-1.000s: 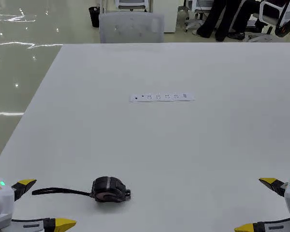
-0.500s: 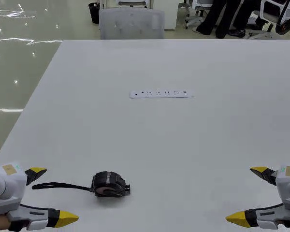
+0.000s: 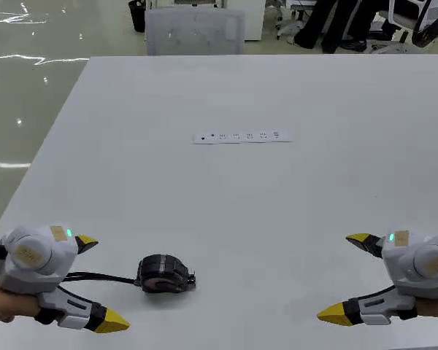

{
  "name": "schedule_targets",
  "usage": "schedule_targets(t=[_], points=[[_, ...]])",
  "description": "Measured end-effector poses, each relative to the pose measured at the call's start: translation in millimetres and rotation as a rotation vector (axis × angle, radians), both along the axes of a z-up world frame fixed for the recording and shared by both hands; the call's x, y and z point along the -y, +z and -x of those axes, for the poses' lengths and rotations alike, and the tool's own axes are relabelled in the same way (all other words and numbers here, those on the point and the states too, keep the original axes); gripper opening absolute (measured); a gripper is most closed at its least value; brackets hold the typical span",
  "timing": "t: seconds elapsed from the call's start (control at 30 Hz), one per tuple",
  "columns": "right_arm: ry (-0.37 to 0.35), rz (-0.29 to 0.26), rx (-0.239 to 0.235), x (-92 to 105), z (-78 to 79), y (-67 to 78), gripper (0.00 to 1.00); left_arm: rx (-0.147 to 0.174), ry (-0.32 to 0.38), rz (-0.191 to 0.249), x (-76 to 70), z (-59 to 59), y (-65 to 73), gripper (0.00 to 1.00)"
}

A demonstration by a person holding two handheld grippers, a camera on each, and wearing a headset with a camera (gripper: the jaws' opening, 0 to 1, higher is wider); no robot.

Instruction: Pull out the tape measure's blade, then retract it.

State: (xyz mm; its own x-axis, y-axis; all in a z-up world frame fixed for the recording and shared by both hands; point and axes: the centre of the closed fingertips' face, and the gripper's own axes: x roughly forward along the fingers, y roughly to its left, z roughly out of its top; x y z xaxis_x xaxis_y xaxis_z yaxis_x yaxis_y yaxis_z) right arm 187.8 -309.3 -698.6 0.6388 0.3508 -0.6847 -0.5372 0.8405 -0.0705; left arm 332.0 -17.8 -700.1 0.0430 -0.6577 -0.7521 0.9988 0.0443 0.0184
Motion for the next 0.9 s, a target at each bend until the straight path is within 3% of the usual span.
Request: schedule_targets(t=[0.3, 0.43, 0.5, 0.57, 0.77, 0.83, 0.9], points=[[0.066, 0.009, 0.006, -17.4, -18.8, 1.0, 0.98, 0.031, -0.134, -0.061, 20.2, -5.7, -2.6, 0.96], [0.093, 0.019, 0.002, -22.1, -25.3, -1.0, 0.99, 0.045, -0.209, -0.063, 32.3, -2.6, -4.4, 0.87], [0.104, 0.011, -0.028, -25.2, -26.2, -4.7, 0.98, 0.064, -0.262, -0.095, 35.4, -1.4, -9.0, 0.86], [0.113, 0.002, -0.027, -29.3, -29.3, -3.9, 0.98, 0.077, -0.298, -0.119, 38.4, -1.1, -14.1, 0.85], [0.158, 0.014, -0.014, -39.0, -39.0, -0.6, 0.98, 0.064, -0.33, -0.135, 48.7, -1.8, -21.6, 0.81], [0.181, 0.021, -0.011, -41.6, -42.5, -0.7, 0.98, 0.076, -0.346, -0.155, 49.6, -4.8, -24.6, 0.77], [0.213, 0.026, 0.003, -45.6, -46.1, 0.8, 0.98, 0.067, -0.341, -0.161, 51.5, -6.1, -23.3, 0.7]])
